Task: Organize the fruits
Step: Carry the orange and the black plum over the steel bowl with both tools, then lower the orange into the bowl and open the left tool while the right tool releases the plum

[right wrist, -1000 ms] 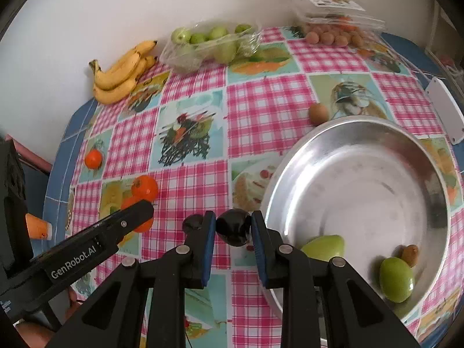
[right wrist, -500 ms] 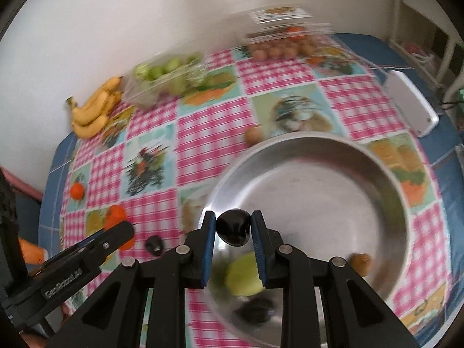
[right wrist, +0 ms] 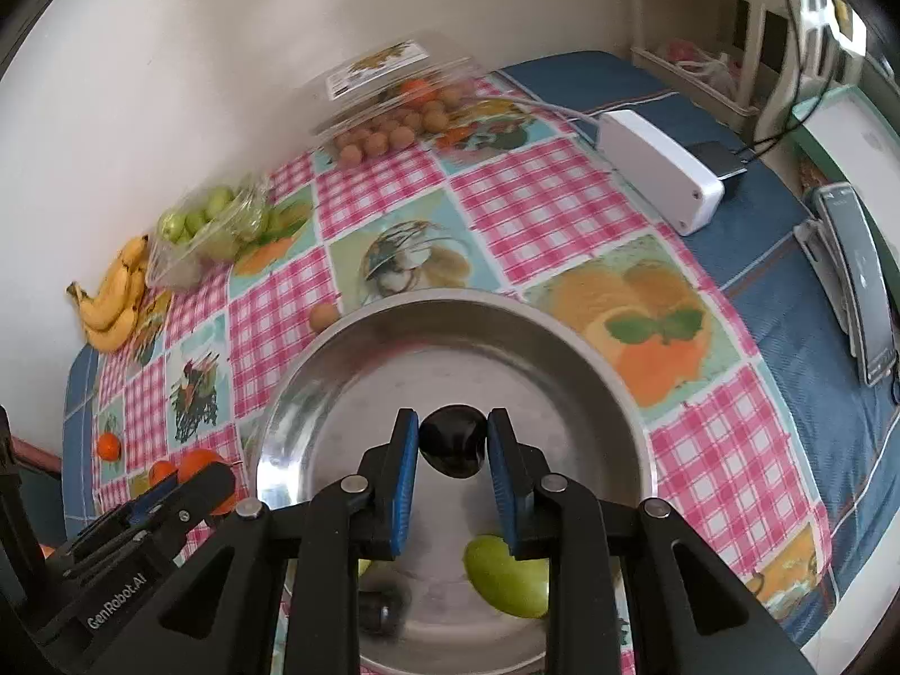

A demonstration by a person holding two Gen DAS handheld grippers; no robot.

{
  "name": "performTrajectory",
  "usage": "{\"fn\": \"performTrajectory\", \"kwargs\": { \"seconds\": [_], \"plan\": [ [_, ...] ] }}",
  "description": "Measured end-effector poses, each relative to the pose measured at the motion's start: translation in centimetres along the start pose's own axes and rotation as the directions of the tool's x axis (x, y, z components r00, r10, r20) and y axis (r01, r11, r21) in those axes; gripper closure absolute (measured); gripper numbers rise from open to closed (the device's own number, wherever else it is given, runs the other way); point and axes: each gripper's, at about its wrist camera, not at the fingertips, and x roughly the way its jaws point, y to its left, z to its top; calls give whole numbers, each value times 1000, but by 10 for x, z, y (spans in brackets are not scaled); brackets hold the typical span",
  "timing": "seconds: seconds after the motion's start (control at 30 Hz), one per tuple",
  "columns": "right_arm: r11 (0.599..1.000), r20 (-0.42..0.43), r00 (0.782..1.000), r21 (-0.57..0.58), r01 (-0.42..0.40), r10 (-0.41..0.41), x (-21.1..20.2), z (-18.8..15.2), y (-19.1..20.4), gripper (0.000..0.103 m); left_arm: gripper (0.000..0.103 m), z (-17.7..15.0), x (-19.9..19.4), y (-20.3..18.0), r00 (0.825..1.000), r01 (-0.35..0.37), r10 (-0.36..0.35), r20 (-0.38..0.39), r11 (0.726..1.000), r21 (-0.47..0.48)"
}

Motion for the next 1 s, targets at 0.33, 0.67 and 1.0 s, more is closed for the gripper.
{"fn": "performTrajectory", "kwargs": {
  "seconds": [0.33, 0.67, 1.0],
  "plan": [
    [1000, -35, 999, 15, 15, -14, 9, -1, -9, 77, 64, -10, 20, -10, 999, 1, 0, -35, 999, 32],
    [999, -92, 995, 13, 33, -32, 28, -8, -8, 77, 64, -13, 24, -13, 999, -9, 11, -35, 999, 46],
    [999, -133, 990, -6, 48, -49, 42, -11, -5, 77, 64, -15, 34, -14, 999, -15, 18, -51, 999, 52]
  ]
}}
